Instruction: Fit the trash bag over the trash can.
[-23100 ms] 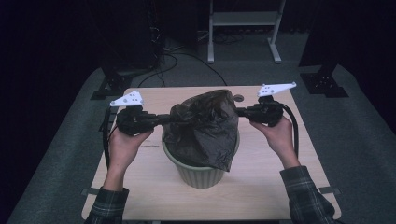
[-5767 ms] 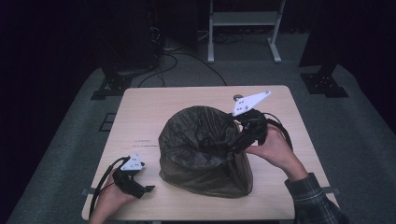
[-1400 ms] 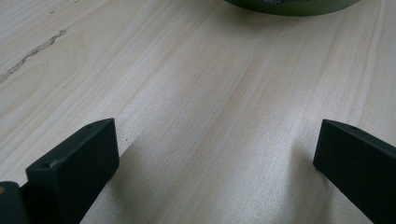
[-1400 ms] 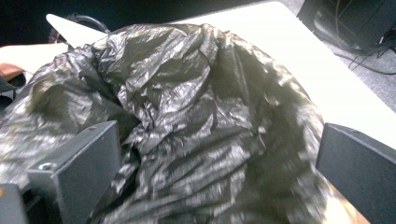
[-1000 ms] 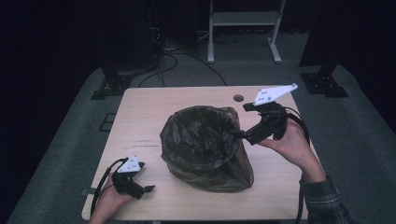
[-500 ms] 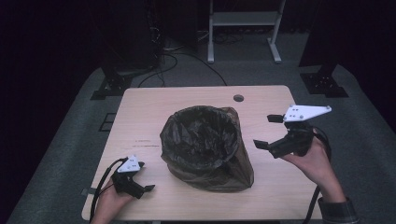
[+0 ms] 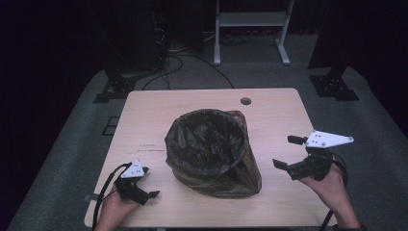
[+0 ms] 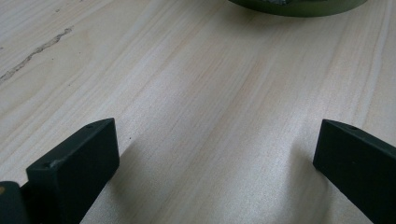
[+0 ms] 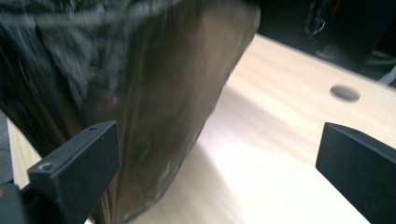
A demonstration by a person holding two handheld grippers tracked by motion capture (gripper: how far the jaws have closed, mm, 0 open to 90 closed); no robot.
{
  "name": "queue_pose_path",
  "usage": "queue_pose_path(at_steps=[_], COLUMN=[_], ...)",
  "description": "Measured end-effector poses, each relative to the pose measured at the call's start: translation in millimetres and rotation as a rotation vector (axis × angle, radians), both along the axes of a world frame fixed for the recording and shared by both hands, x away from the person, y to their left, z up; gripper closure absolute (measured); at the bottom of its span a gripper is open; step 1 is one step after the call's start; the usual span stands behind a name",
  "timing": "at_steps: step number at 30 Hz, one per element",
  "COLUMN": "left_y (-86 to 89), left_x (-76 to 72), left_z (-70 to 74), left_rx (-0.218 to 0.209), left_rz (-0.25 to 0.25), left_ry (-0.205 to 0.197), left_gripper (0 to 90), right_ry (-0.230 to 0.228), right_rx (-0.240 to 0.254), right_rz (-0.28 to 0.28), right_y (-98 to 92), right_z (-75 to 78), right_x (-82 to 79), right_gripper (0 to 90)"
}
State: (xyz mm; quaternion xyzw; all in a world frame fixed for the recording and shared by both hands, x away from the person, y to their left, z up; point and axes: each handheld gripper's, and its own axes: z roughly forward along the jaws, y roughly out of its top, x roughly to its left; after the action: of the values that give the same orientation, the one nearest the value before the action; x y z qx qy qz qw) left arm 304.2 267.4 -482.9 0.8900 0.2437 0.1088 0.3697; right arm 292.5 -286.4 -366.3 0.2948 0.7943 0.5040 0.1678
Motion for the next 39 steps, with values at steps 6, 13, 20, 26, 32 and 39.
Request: queue_pose_path(at_steps=[6, 13, 20, 26, 32, 39], left_y=[-0.2, -0.2, -0.2, -0.1, -0.1, -0.1], left_x=[-0.4, -0.7, -0.9, -0.9, -0.9, -1.0], left_z=[-0.1, -0.2, -0.2, -0.1, -0.1, -0.1], left_rx=[-0.003, -0.003, -0.004, -0.002, -0.002, -0.003], left_rz=[0.0, -0.002, -0.004, -0.007, -0.008, -0.01], left_ry=[0.002, 0.002, 0.002, 0.002, 0.002, 0.002], left_gripper=[0.0, 0.0, 0.0, 0.0, 0.0, 0.0], right_ry=[0.05, 0.105, 0.153, 0.176, 0.197, 0.215], right_rx=[-0.039, -0.097, -0.139, -0.192, -0.222, -0.237], right_rz=[-0.022, -0.051, -0.091, -0.118, -0.126, -0.132], right_y=[-2.7, -3.7, -8.6, -10.6, -9.7, -10.4], right_z=[-31.6, -65.3, -90.1, -104.4, -112.2, -119.4], right_x=[-2.3, -1.5, -1.2, -2.2, -0.7, 0.8], right_gripper=[0.0, 0.0, 0.0, 0.0, 0.0, 0.0])
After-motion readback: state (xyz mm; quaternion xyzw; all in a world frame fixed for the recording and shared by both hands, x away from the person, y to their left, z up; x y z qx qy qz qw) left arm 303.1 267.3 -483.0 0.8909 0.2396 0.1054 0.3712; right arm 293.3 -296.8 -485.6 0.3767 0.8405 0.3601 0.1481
